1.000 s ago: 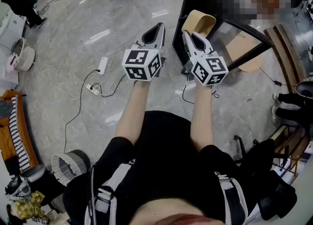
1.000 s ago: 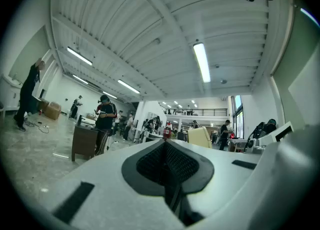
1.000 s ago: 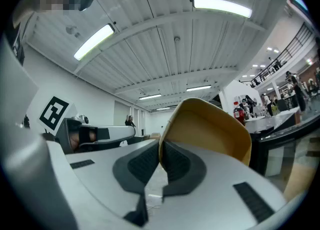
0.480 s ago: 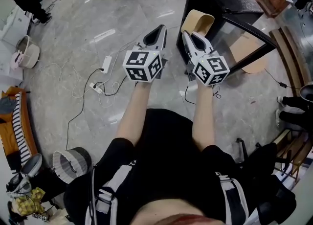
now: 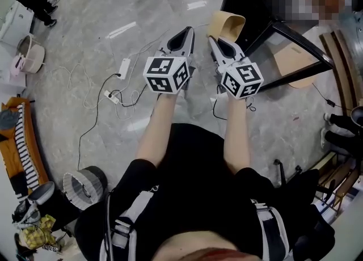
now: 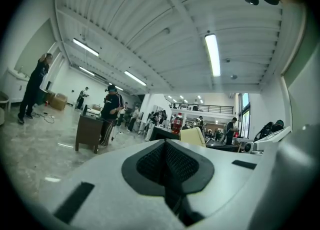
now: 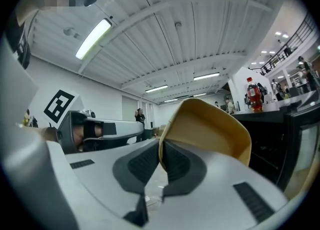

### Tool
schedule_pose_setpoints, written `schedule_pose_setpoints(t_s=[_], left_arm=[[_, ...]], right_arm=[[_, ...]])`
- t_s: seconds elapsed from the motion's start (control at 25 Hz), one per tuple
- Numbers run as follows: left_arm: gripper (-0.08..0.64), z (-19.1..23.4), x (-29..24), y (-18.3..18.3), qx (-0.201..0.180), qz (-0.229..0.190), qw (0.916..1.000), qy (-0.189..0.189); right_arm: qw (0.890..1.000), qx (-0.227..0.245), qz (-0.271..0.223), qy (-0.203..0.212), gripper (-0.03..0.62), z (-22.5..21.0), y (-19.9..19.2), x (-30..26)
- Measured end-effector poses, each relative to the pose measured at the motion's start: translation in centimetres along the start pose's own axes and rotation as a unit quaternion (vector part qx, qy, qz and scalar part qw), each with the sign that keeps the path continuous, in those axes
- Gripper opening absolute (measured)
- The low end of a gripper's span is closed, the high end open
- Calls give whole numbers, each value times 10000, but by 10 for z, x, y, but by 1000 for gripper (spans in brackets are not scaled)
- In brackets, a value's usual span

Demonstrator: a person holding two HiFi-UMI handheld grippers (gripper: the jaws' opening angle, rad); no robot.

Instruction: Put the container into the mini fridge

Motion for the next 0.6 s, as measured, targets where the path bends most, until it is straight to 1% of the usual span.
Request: schedule_pose_setpoints(t_s=[0.2, 0.28, 0.36, 0.6], left_arm=[[10, 34, -69, -12, 133, 172, 9997, -115], [10, 51, -98, -13, 0, 261, 9995, -198], [11, 73, -122, -16, -72, 387, 9989, -266], [10, 140, -183, -21, 117, 512, 9981, -316]], right_arm=[[9994, -149, 90, -312, 18, -58, 3, -48], [9990, -145, 130, -413, 18, -78, 4, -76], [9986, -177, 159, -468, 18, -92, 4, -104], [9976, -62, 373, -585, 18, -119, 13, -179]])
Point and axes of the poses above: the fingertips, and each gripper's own axes: x backward along the fingers, z to its left, y out of its top, the point moved 5 cm from there along x, backward along the fingers, and after that the axes turned 13 degrees about -x, right-handed, at the moved point
